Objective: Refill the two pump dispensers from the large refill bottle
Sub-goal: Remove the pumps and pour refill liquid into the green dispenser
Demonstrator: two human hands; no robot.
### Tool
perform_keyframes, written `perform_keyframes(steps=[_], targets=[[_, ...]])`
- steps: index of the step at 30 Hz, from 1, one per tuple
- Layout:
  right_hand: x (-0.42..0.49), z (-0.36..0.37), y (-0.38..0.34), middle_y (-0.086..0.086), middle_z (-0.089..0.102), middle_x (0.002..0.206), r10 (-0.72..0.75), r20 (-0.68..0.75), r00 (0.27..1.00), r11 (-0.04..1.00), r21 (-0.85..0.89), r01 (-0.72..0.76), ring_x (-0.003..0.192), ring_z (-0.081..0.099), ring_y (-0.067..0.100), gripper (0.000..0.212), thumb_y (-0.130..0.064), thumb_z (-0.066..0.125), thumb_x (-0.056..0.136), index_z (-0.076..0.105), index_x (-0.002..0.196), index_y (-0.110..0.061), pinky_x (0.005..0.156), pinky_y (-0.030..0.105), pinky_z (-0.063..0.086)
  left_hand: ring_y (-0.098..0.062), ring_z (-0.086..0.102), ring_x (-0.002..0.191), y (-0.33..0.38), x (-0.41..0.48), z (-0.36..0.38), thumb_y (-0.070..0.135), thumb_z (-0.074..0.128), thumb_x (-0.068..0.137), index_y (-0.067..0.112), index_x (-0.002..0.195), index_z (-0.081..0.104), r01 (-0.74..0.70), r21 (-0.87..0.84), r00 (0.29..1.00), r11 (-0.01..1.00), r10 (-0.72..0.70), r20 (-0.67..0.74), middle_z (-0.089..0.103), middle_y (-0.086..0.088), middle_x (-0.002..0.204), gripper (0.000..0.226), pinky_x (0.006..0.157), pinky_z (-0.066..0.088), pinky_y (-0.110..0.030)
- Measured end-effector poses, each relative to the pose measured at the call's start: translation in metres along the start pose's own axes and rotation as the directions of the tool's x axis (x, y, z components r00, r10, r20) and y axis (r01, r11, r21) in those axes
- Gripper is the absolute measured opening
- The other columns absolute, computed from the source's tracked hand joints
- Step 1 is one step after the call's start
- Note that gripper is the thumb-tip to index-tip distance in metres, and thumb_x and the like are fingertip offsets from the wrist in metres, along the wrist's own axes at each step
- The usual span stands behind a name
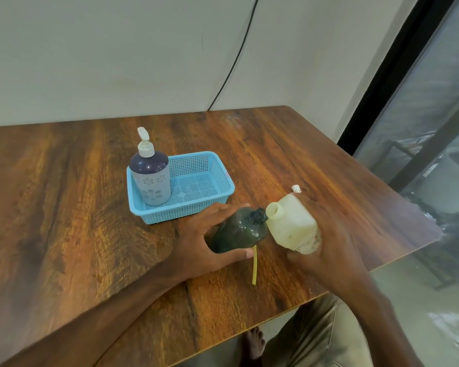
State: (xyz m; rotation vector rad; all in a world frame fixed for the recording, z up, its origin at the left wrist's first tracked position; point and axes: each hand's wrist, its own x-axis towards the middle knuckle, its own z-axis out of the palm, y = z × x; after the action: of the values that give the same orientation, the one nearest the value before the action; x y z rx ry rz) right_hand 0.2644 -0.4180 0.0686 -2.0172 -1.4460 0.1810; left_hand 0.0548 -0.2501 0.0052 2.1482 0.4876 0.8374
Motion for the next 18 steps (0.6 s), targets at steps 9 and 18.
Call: perform_keyframes(steps=[9,18], targets=[[0.0033,-0.0003,0.0030,-0.001,0.051,0.146,-0.023,-0.010,1.000,0.999,-0.047,0.023,0.136,0.045,0.023,0.103,-0.033,0.094,0.069,0.035,0.154,-0.035,0.106,0.047,0.044,-0.006,0.057,0.130,0.0001,-0.0003,0.0000,0.054,0.089,0.075,0.034,0.150,0.055,0.014,-0.003,1.000,1.000,-0.014,-0.013,0.063,0.019,0.137,0.085,0.095,0.050,-0.009],[0.0062,-0.0017,0.0025,-0.001,0.054,0.140,-0.058,-0.013,0.998,0.996,-0.075,0.057,0.129,0.049,0.023,0.103,-0.043,0.092,0.067,0.035,0.153,-0.037,0.099,0.051,0.049,-0.009,0.059,0.128,-0.0020,-0.0002,-0.0008,0.053,0.091,0.075,0.032,0.150,0.056,0.008,-0.008,1.000,1.000,-0.008,-0.011,0.065,0.015,0.135,0.085,0.097,0.052,-0.013]])
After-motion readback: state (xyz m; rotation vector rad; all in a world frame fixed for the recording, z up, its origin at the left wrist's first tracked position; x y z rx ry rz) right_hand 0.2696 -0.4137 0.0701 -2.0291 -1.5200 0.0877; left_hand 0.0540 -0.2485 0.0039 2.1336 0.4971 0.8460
